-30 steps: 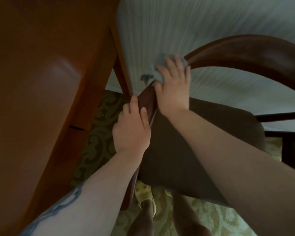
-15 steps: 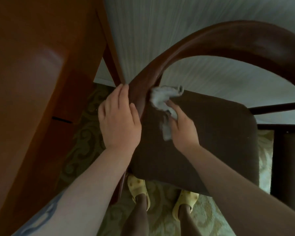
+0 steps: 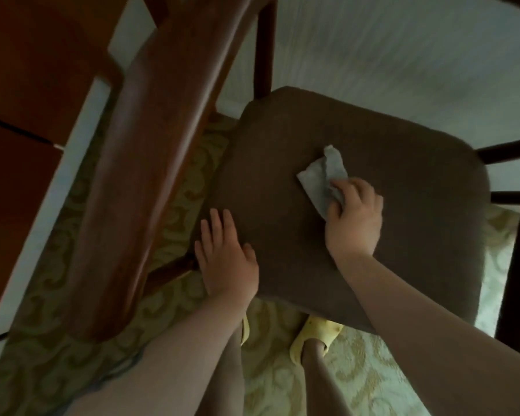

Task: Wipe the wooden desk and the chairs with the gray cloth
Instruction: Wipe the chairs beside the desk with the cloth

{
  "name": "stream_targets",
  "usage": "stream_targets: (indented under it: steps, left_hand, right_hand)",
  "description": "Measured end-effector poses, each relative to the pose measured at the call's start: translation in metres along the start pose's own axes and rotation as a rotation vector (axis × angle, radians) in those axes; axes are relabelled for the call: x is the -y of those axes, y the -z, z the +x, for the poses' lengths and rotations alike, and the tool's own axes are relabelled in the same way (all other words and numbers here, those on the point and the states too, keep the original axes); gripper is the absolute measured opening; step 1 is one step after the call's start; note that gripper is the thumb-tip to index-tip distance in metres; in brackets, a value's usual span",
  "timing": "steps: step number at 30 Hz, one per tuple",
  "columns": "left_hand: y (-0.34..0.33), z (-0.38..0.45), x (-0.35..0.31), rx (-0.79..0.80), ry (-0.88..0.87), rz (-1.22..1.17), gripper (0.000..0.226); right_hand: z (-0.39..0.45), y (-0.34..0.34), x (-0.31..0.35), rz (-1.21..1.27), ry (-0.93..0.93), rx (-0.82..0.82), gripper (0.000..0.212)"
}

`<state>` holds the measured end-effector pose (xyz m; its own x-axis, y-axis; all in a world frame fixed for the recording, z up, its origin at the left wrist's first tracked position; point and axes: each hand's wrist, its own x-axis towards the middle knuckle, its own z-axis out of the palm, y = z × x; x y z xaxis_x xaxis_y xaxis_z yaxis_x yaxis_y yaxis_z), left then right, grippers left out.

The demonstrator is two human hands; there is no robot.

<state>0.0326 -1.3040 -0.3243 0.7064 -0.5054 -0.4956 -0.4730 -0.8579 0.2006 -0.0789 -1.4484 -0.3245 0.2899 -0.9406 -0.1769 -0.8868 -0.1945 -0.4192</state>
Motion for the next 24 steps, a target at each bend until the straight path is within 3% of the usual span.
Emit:
stream_targets:
  steps: [3, 5, 6, 9, 10, 12, 15, 16, 17, 20, 21, 22, 24]
  left_hand:
    - [-0.012, 0.003, 0.013, -0.033, -0.065, 0.005, 0.071]
    - [-0.015, 0.003, 0.019, -0.053, -0.104, -0.018, 0.070]
    - [-0.016, 0.004, 0.021, -0.057, -0.118, -0.023, 0.070]
    - [-0.018, 0.004, 0.024, -0.083, -0.140, -0.007, 0.070]
    - [-0.020, 0.004, 0.023, -0.100, -0.142, -0.005, 0.070]
    - [-0.023, 0.007, 0.021, -0.157, -0.113, -0.029, 0.070]
    - [-0.022, 0.024, 0.025, -0.188, 0.011, -0.213, 0.064]
    - [-0.020, 0.030, 0.027, -0.188, 0.026, -0.294, 0.061]
    - [-0.019, 0.035, 0.028, -0.182, 0.031, -0.343, 0.060]
    - [-0.016, 0.042, 0.028, -0.164, 0.060, -0.425, 0.057]
    - [-0.015, 0.044, 0.027, -0.161, 0.102, -0.505, 0.055]
    - [-0.014, 0.046, 0.025, -0.153, 0.155, -0.625, 0.053]
    - [-0.008, 0.049, 0.022, -0.144, 0.240, -0.892, 0.051]
  right_hand:
    - [-0.019, -0.030, -0.006, -0.162, 0.178, 0.107, 0.057]
    - [-0.011, -0.034, -0.026, -0.143, 0.336, 0.003, 0.051]
    - [-0.002, -0.031, -0.032, -0.100, 0.303, -0.073, 0.048]
    - [0.022, -0.036, -0.012, 0.003, -0.154, -0.267, 0.044]
    - [0.022, -0.042, 0.011, 0.009, -0.212, -0.262, 0.043]
    - [0.009, -0.061, 0.062, 0.109, 0.021, -0.062, 0.042]
    - [-0.003, -0.076, 0.098, -0.002, 0.813, 0.496, 0.047]
    - [0.008, -0.072, 0.096, -0.052, 0.947, 0.536, 0.047]
    - [0.024, -0.068, 0.092, -0.053, 0.917, 0.474, 0.047]
    - [0.069, -0.048, 0.069, 0.043, 0.245, 0.072, 0.048]
    - [0.071, -0.047, 0.065, 0.036, 0.098, 0.022, 0.050]
    - [0.062, -0.050, 0.066, -0.006, 0.080, 0.015, 0.052]
    - [0.020, -0.065, 0.071, -0.009, 0.292, 0.108, 0.054]
